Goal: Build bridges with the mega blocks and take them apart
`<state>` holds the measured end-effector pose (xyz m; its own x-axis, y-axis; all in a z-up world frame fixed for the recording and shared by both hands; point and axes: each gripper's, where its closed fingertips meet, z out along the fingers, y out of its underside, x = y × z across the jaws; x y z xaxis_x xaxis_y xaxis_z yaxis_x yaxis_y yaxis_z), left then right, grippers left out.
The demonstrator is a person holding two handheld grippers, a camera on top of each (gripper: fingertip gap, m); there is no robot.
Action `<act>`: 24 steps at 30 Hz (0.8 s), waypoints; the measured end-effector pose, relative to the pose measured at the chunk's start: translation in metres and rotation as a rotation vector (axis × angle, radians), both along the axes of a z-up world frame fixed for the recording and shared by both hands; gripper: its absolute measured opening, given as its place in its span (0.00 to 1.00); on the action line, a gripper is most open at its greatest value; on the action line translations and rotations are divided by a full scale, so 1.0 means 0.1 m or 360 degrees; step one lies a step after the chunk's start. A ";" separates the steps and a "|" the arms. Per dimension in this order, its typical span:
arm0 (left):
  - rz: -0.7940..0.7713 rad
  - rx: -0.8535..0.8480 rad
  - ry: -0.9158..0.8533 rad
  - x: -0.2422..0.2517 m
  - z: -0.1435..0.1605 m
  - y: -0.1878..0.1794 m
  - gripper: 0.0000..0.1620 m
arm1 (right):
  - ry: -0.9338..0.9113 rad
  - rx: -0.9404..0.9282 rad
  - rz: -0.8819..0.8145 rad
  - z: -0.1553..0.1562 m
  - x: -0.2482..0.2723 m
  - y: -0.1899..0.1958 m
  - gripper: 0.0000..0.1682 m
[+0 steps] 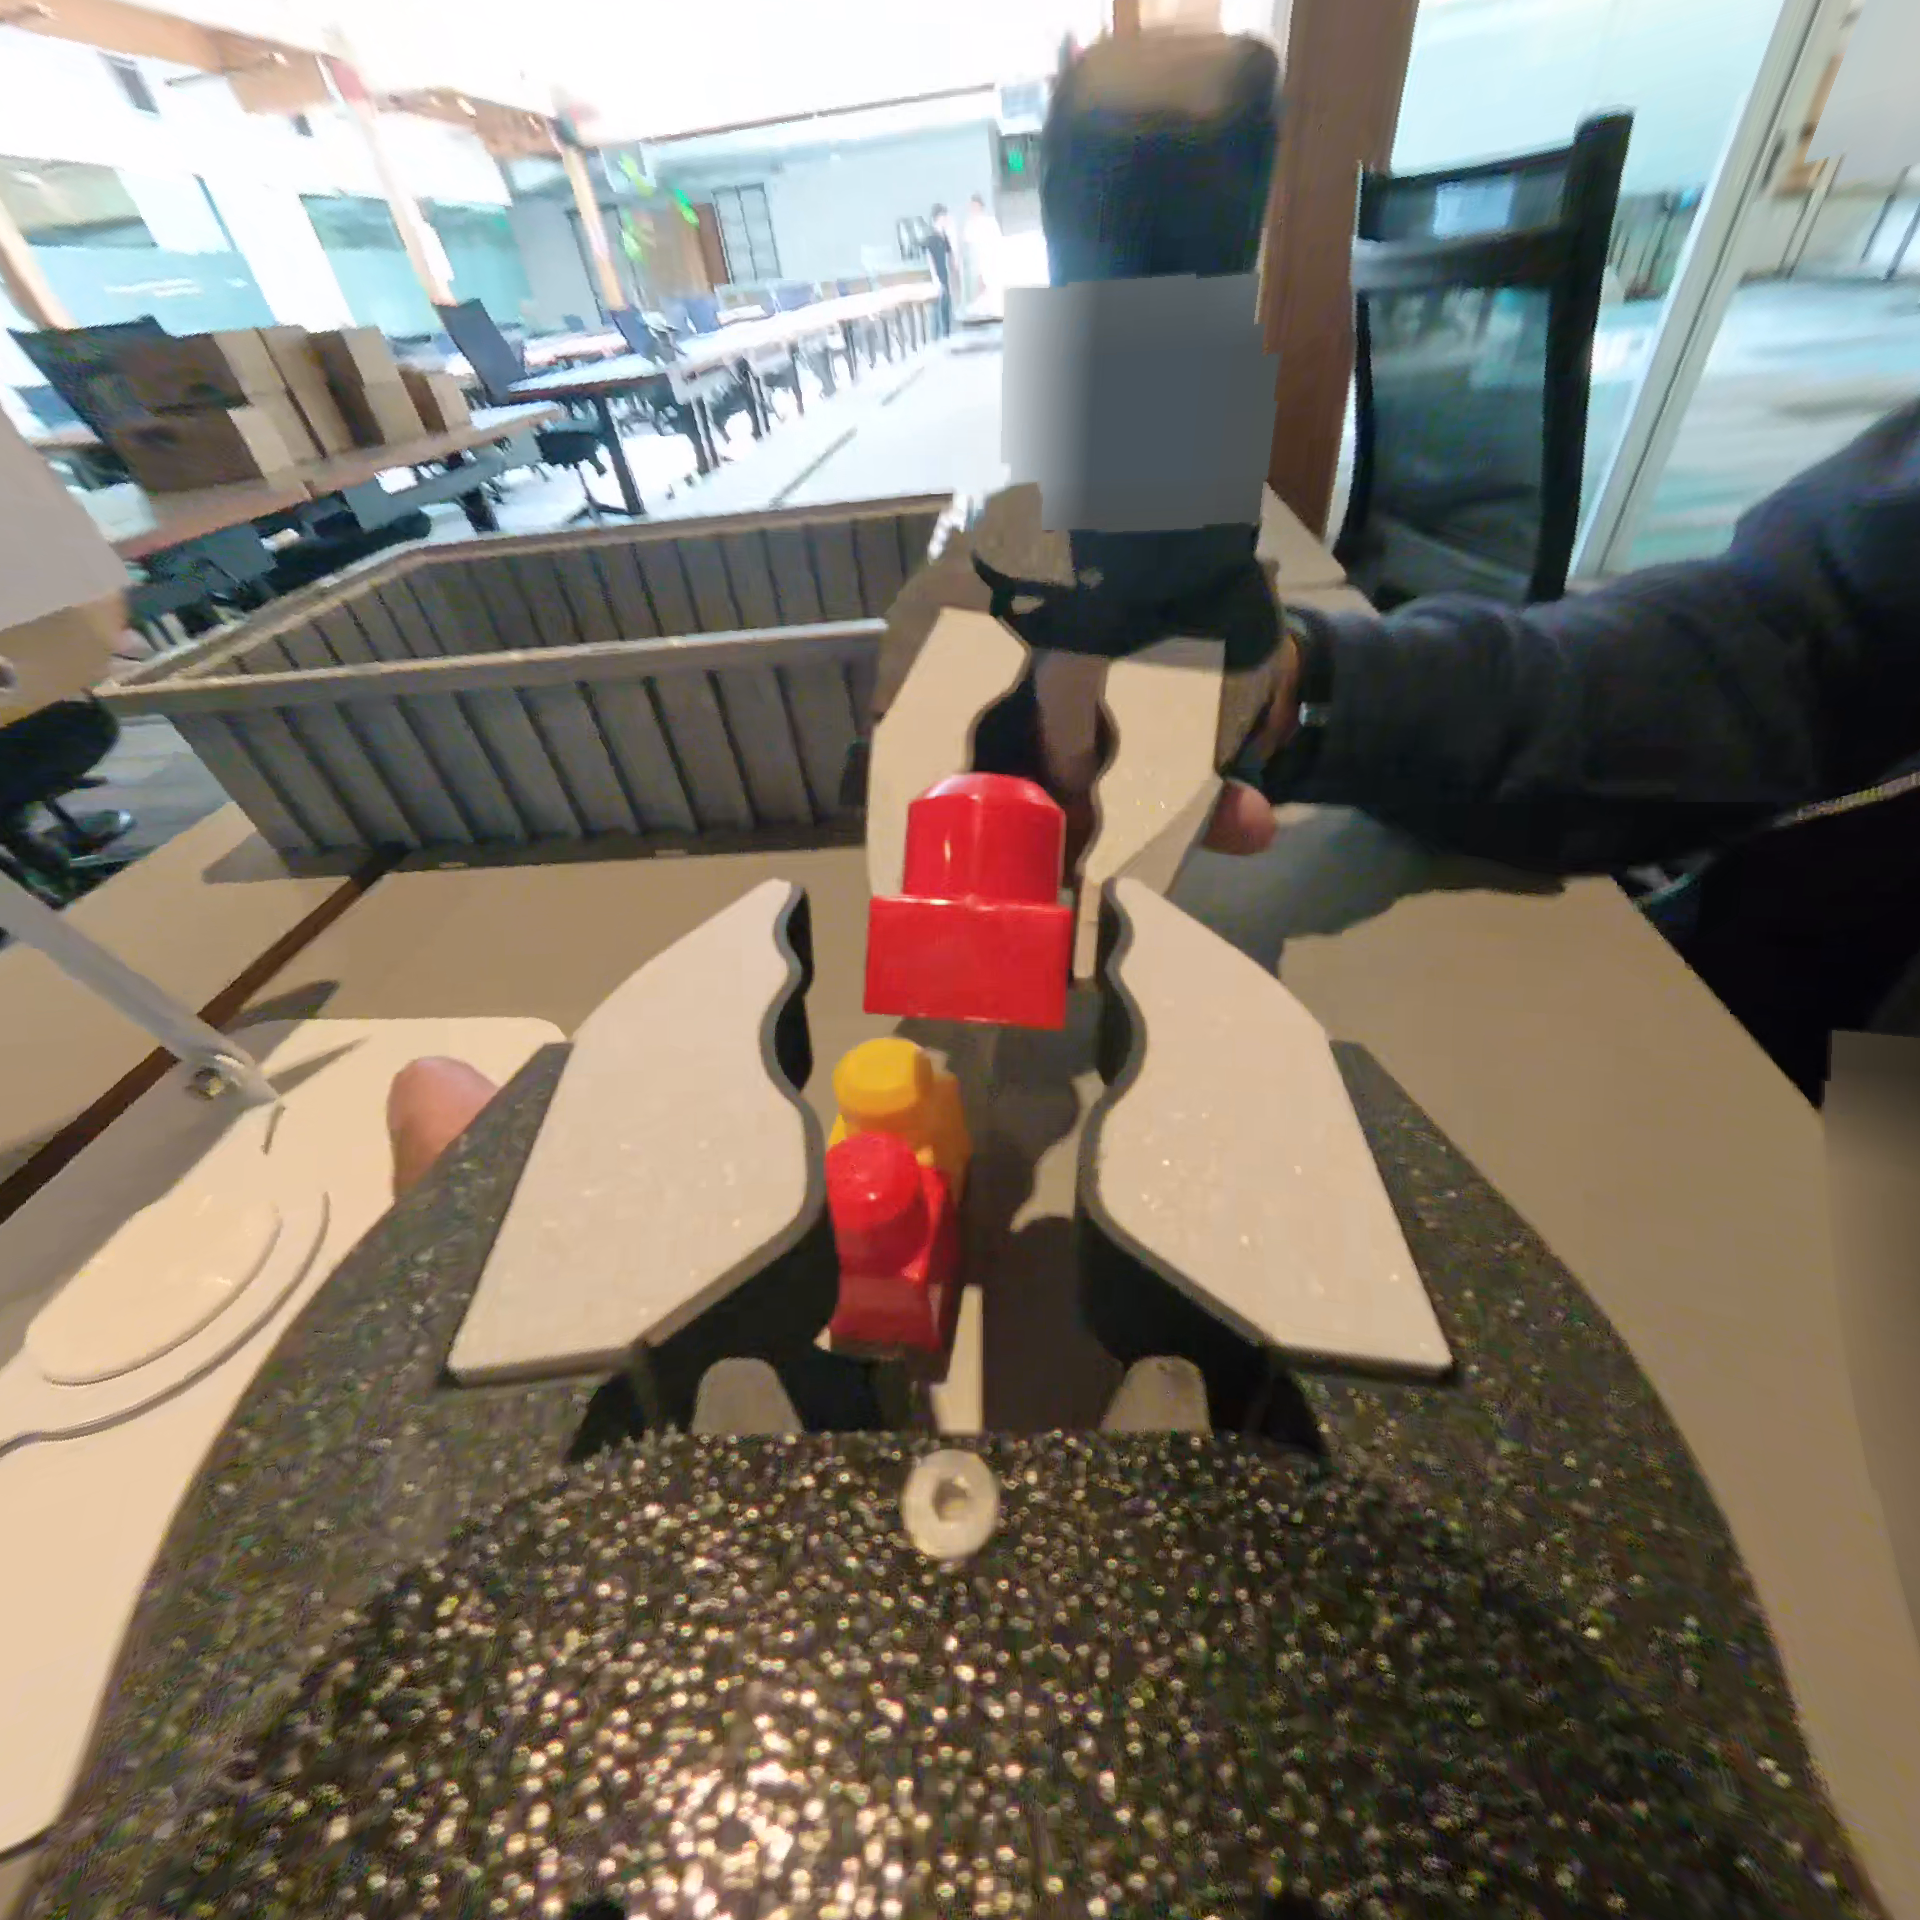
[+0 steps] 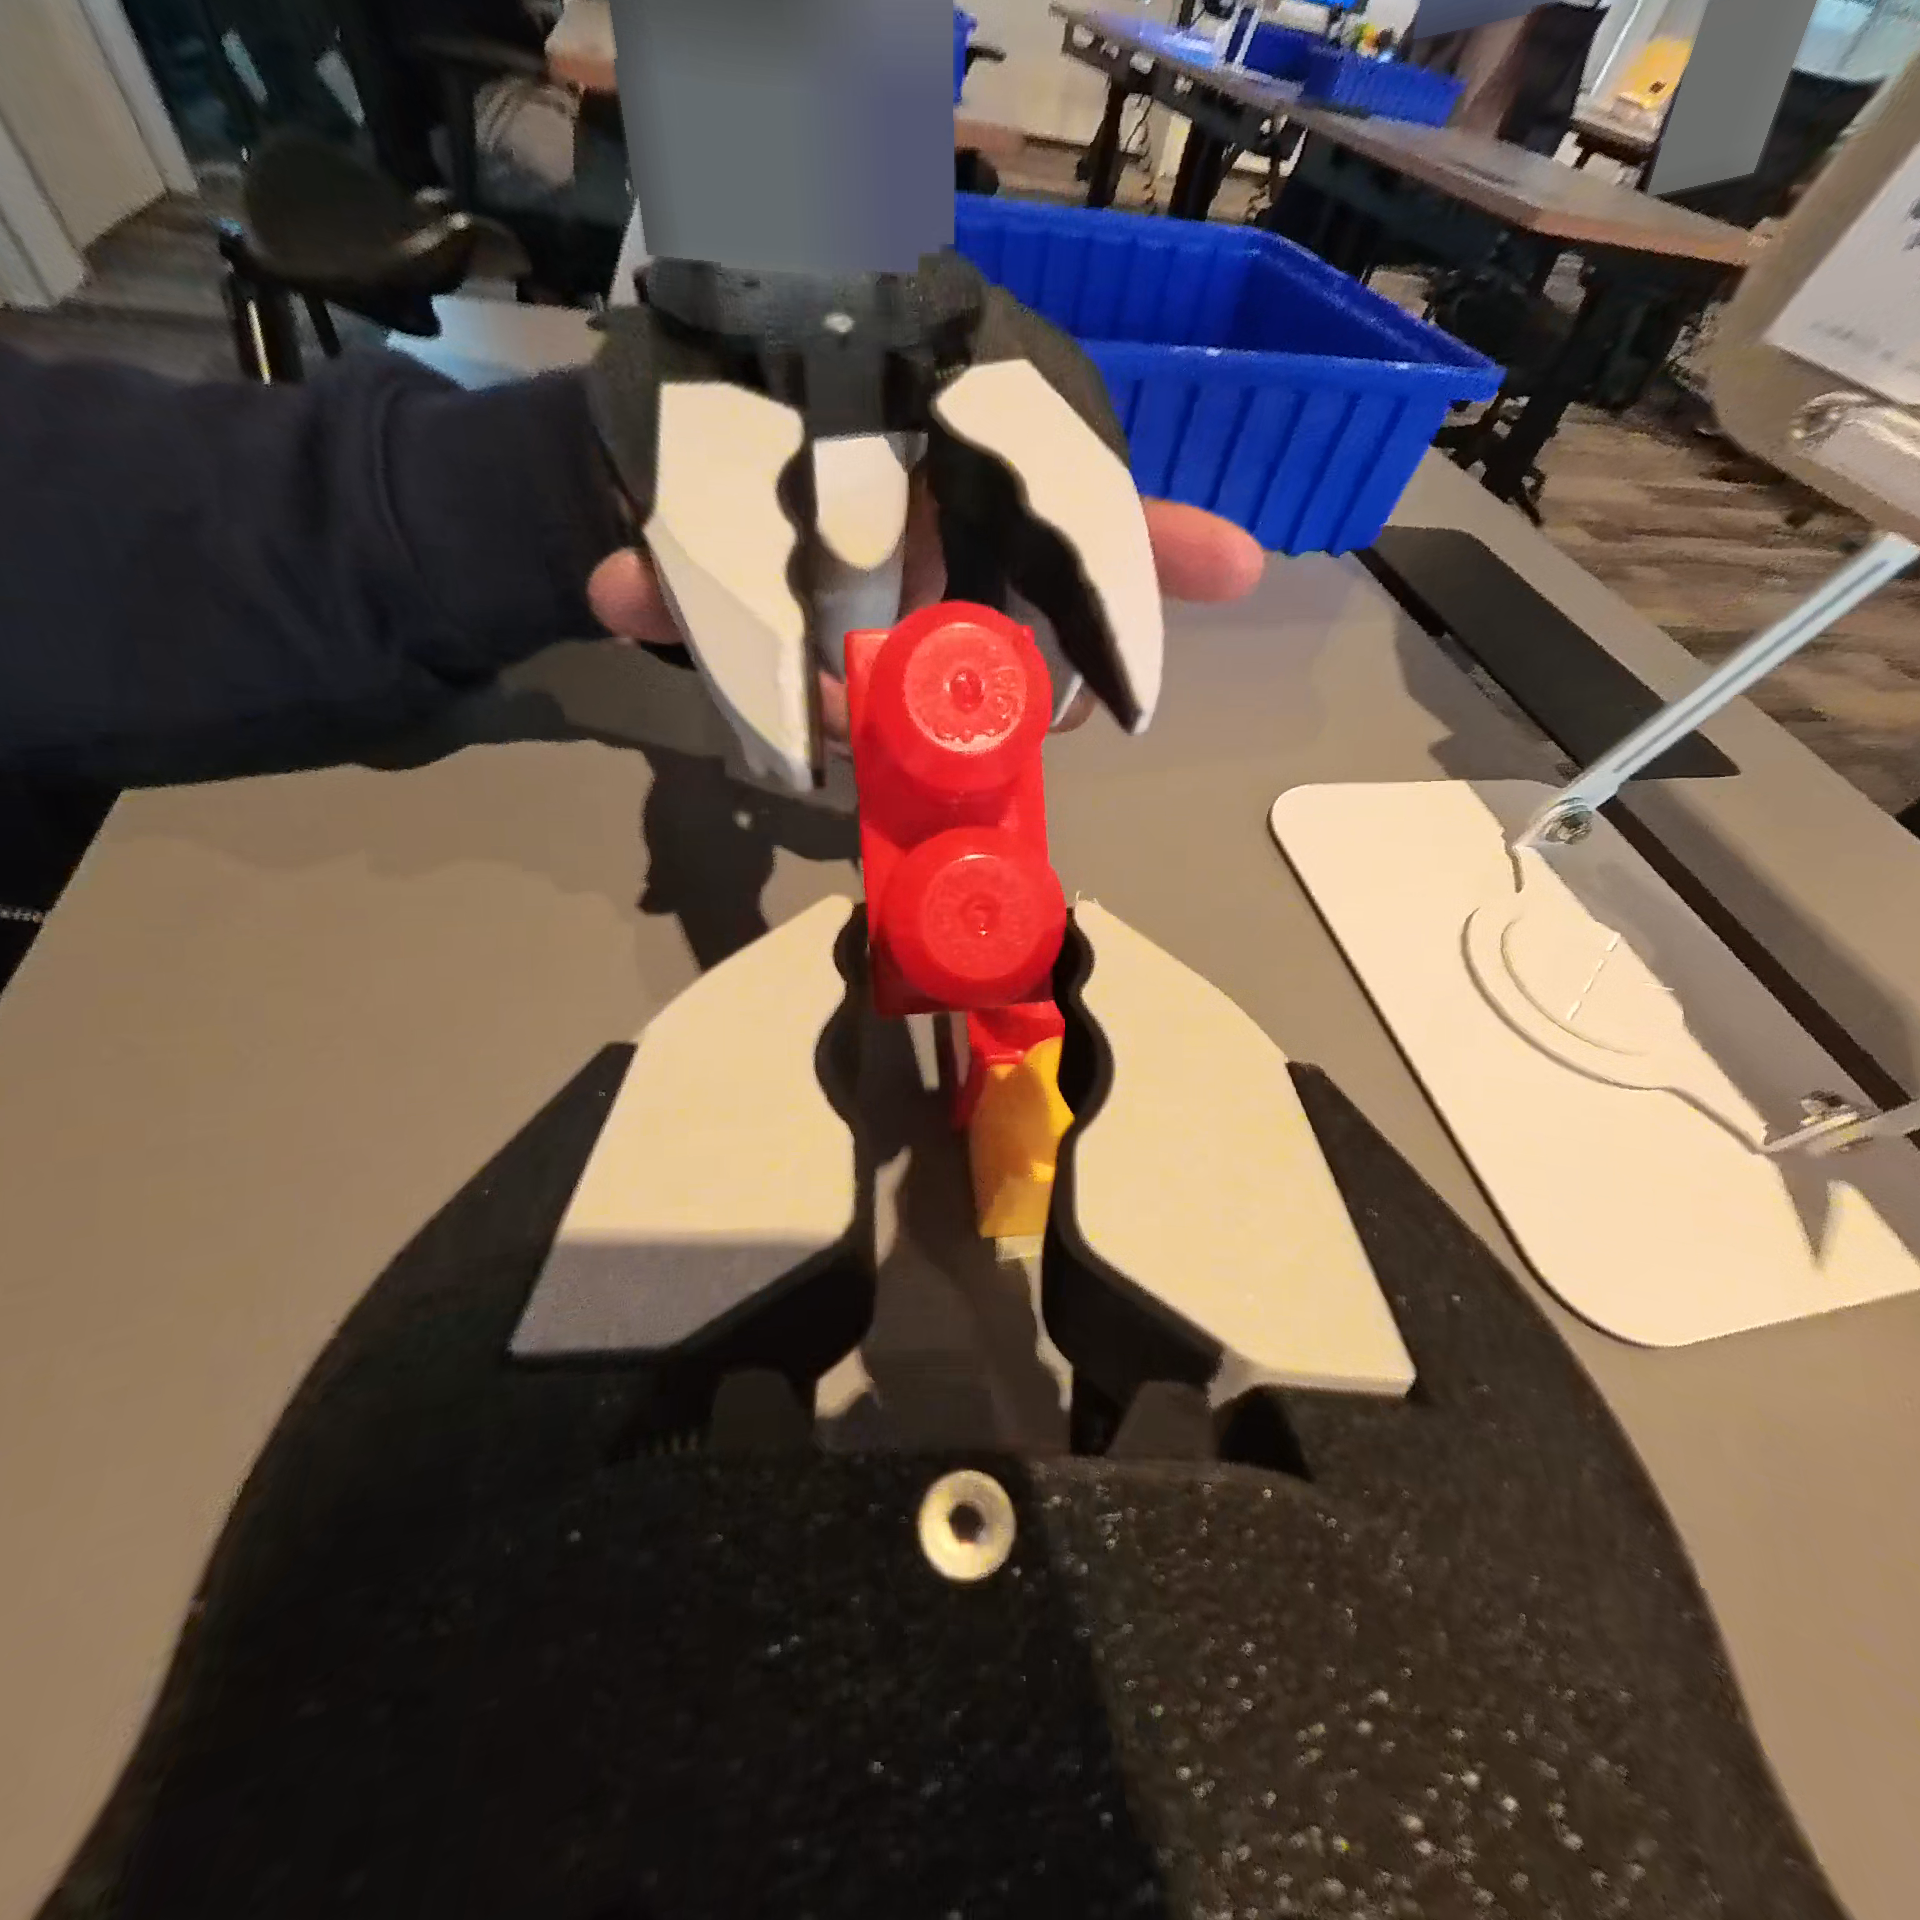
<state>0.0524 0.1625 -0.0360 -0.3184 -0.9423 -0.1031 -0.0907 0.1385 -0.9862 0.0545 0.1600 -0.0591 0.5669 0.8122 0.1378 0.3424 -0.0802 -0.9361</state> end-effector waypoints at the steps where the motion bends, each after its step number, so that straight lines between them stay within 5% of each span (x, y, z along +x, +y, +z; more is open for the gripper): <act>1: -0.0020 0.0032 0.0040 -0.01 -0.05 -0.02 0.29 | -0.0025 -0.0001 0.0012 -0.02 -0.02 -0.01 0.21; 3: -0.0036 0.0096 0.0105 -0.01 -0.15 -0.05 0.22 | -0.0061 -0.0003 0.0026 -0.06 -0.03 -0.02 0.20; 19: 0.0118 -0.0021 -0.0033 0.12 -0.28 0.22 0.22 | 0.0058 -0.0079 -0.0083 -0.12 0.22 0.10 0.23; 24: 0.0125 -0.0094 -0.0045 0.11 -0.30 0.26 0.22 | 0.0122 -0.0118 -0.0060 -0.17 0.24 0.11 0.31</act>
